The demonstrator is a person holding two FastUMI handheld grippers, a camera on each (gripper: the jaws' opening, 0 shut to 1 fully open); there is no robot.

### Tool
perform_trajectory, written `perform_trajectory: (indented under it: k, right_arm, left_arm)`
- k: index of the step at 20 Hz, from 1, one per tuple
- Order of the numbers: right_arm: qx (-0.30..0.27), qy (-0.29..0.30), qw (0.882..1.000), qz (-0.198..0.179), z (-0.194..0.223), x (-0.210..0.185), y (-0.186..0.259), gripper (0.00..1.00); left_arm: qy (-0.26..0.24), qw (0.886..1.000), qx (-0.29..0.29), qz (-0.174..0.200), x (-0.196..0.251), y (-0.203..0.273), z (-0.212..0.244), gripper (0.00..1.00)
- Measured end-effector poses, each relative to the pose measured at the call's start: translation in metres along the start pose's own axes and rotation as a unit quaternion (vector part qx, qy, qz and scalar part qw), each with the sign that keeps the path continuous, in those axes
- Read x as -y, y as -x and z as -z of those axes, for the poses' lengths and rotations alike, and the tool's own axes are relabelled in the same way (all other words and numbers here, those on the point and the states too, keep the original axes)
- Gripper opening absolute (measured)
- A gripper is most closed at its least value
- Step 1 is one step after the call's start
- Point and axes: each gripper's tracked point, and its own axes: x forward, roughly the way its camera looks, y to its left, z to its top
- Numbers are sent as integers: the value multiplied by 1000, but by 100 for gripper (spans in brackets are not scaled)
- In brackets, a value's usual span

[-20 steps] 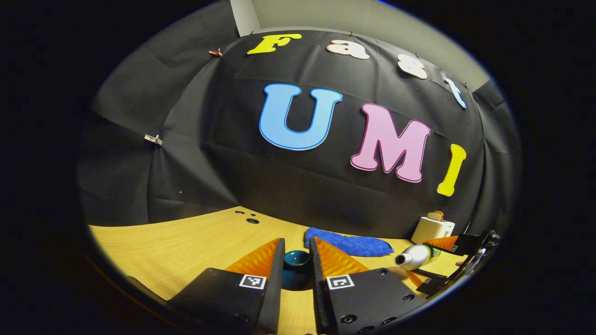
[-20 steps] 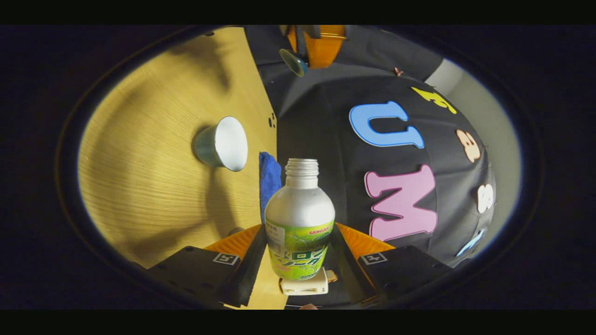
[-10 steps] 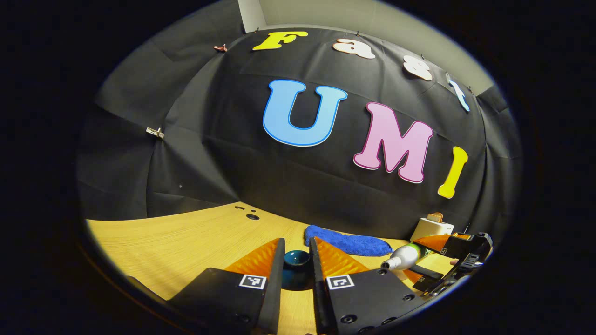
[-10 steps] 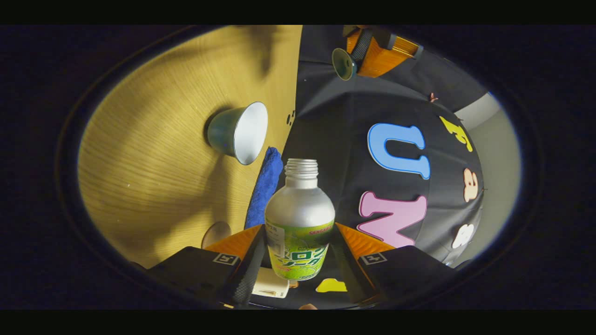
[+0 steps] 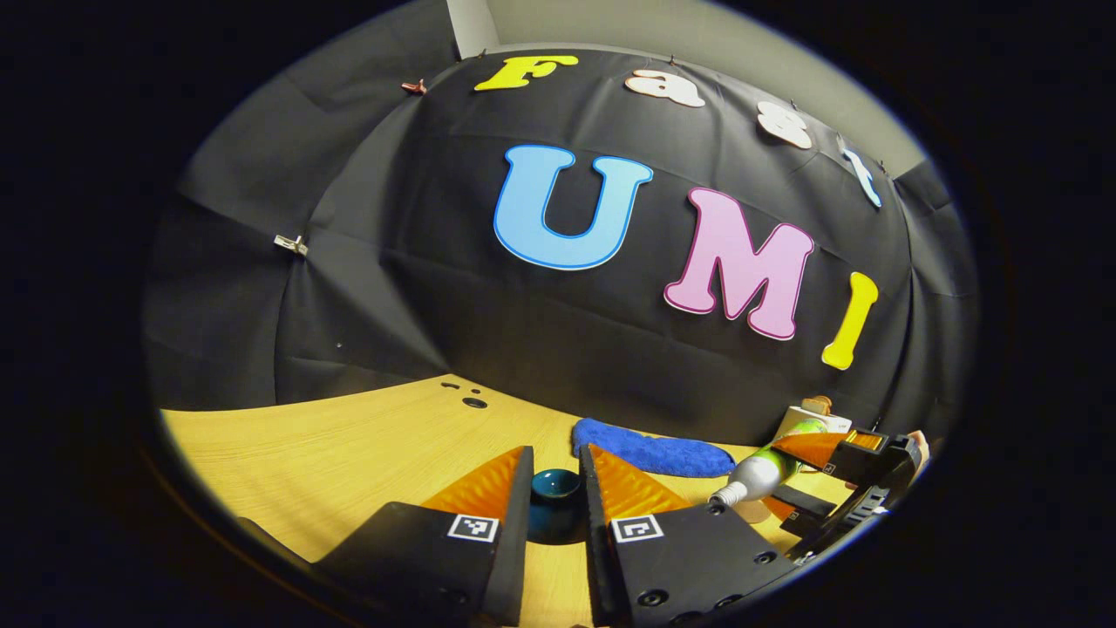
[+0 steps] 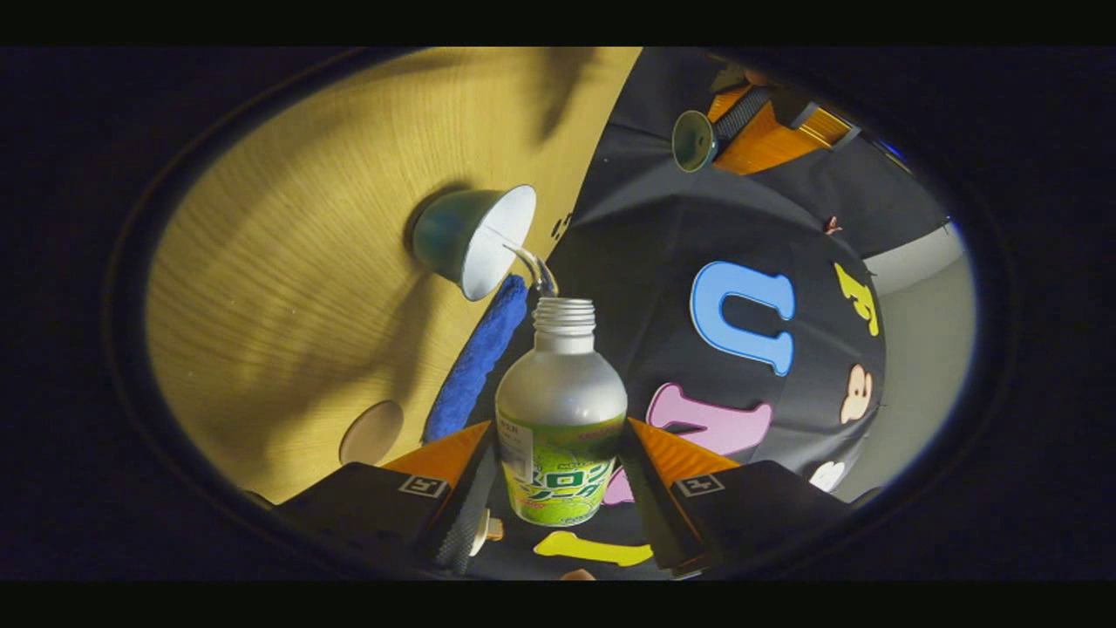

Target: Open the teacup lid with one hand, grasp the water bottle and pour water into the teacup with the other hand; after pouring, place the water bottle on the coaster and then close the teacup lid.

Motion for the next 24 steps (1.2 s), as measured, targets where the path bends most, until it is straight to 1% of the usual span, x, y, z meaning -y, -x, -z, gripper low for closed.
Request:
perform_trajectory:
  k: [6, 10, 13, 16, 19, 22, 24]
  right_arm:
    - [5, 39, 999, 14, 1, 8, -3, 78]
    - [7, 55, 998, 19, 2, 12, -7, 78]
    - [14, 72, 997, 36, 2, 19, -6, 78]
    - [21, 90, 995, 46, 1, 24, -6, 78]
    - [23, 123, 990, 67, 1, 33, -7, 79]
    - [25, 144, 986, 77, 0, 38, -7, 78]
    - [30, 146, 986, 81, -1, 40, -5, 78]
  left_arm:
    - [0, 1000, -3, 3, 3, -1, 1, 33]
    - [-1, 1000, -3, 1, 2, -1, 0, 33]
    - [0, 1000, -7, 2, 2, -2, 3, 33]
    - [-2, 1000, -10, 0, 0, -3, 5, 33]
    - [-2, 1000, -9, 0, -1, -3, 4, 33]
    - [-2, 1000, -13, 1, 0, -3, 5, 33]
    - [-2, 1000, -12, 1, 0, -3, 5, 33]
